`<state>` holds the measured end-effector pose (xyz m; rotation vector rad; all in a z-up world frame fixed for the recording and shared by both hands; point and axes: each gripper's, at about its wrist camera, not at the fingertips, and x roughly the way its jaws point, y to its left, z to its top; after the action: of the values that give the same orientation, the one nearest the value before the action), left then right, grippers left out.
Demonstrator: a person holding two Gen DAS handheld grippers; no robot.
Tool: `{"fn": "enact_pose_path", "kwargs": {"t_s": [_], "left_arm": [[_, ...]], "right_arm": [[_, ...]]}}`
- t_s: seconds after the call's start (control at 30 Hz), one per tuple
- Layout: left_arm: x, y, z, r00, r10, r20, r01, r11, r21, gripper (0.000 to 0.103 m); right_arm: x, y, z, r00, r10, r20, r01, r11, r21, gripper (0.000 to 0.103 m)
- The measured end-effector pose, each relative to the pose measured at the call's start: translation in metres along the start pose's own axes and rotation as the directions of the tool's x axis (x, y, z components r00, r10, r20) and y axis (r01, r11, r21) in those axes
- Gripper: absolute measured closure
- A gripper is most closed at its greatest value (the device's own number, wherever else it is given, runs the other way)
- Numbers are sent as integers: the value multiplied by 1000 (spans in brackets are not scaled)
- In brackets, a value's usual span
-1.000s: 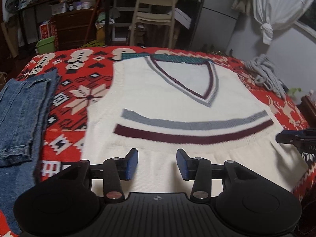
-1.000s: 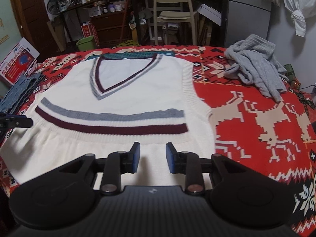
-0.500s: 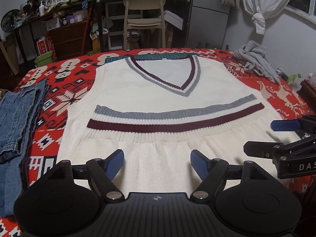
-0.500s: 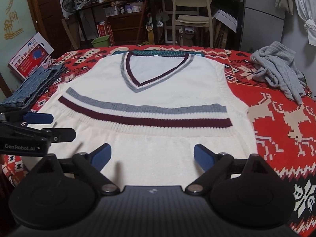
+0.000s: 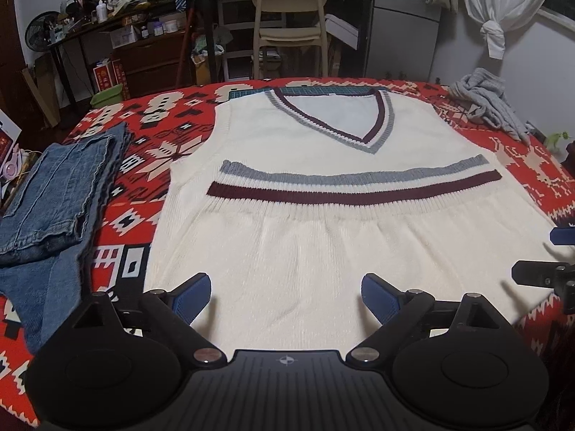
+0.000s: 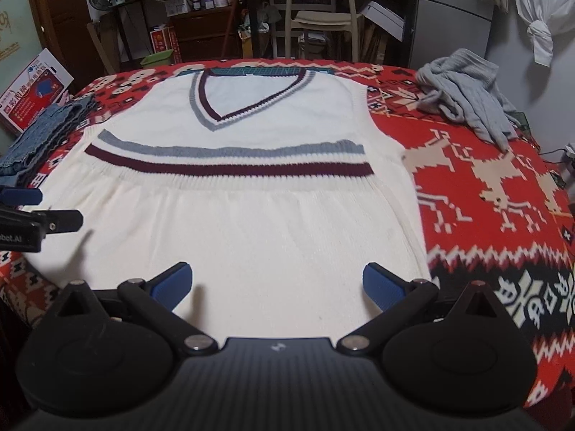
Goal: Fold clothes
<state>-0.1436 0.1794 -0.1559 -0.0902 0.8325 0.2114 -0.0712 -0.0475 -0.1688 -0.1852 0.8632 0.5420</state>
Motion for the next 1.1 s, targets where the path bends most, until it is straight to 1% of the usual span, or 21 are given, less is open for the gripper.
{"fn": "enact_pose_path", "kwargs": {"t_s": [0.07, 0.2, 0.23, 0.27, 0.3, 0.33, 0.37, 0.4, 0.43, 0.47, 0.5, 0.53, 0.6, 0.73, 0.77, 0.8, 0.93, 1.0, 1.03, 1.1], "left_arm": [[-5, -2, -2, 1000, -14, -8, 14, 1000, 0, 12], [-11, -18, -9, 998, -58, -16, 59, 997, 59, 13], [-12, -22, -11, 997, -69, -19, 71, 995, 75, 15], [-14, -26, -12, 997, -80, -21, 82, 993, 90, 17], [-15, -30, -14, 996, -91, -24, 93, 990, 106, 27], [-15, -33, -16, 994, -102, -31, 105, 988, 116, 41], [-15, -36, -17, 993, -112, -41, 117, 986, 120, 48], [-14, -37, -18, 991, -125, -50, 130, 984, 118, 61], [-13, -39, -19, 989, -139, -58, 145, 983, 115, 72], [-13, -40, -19, 986, -153, -62, 160, 980, 116, 76], [-12, -42, -20, 984, -169, -64, 175, 977, 120, 82], [-12, -43, -20, 981, -184, -66, 191, 974, 123, 87], [-11, -47, -21, 974, -214, -71, 221, 966, 130, 89], [-9, -53, -23, 959, -273, -81, 282, 949, 144, 92], [-9, -55, -23, 954, -287, -84, 297, 944, 147, 92], [-8, -56, -23, 949, -302, -86, 312, 938, 150, 92], [-9, -59, -26, 950, -302, -83, 312, 931, 189, 92], [-10, -59, -26, 946, -314, -85, 325, 927, 189, 92], [-10, -60, -26, 943, -322, -86, 333, 924, 190, 96], [-10, -60, -27, 937, -337, -87, 348, 918, 192, 96]], "right_arm": [[-8, -2, -2, 1000, -2, 6, 2, 1000, 12, 1], [-15, 2, -6, 1000, 20, 4, -20, 1000, 18, 1], [-16, 4, -7, 1000, 27, 1, -27, 999, 18, 3], [-17, 6, -8, 999, 35, -1, -35, 999, 19, 8], [-18, 8, -9, 999, 42, -3, -42, 999, 19, 15], [-19, 9, -11, 999, 50, -5, -50, 999, 19, 16], [-20, 11, -12, 998, 57, -7, -57, 998, 19, 21], [-21, 13, -13, 998, 65, -9, -65, 998, 19, 32], [-22, 15, -14, 997, 72, -11, -72, 997, 19, 40], [-23, 17, -15, 997, 80, -14, -80, 997, 19, 56], [-24, 19, -16, 996, 88, -16, -87, 996, 19, 66], [-23, 22, -16, 995, 95, -18, -94, 996, 6, 69], [-22, 30, -17, 994, 108, -22, -109, 994, -22, 83], [-18, 44, -18, 990, 136, -33, -138, 987, -79, 89], [-18, 48, -18, 989, 143, -36, -145, 985, -93, 92], [-17, 52, -19, 988, 149, -39, -153, 982, -107, 92], [-14, 67, -20, 983, 175, -51, -181, 970, -163, 94], [-12, 74, -20, 980, 188, -58, -196, 962, -190, 94], [-12, 75, -20, 980, 189, -61, -197, 962, -189, 94], [-14, 76, -20, 980, 191, -63, -200, 960, -197, 94]]}}
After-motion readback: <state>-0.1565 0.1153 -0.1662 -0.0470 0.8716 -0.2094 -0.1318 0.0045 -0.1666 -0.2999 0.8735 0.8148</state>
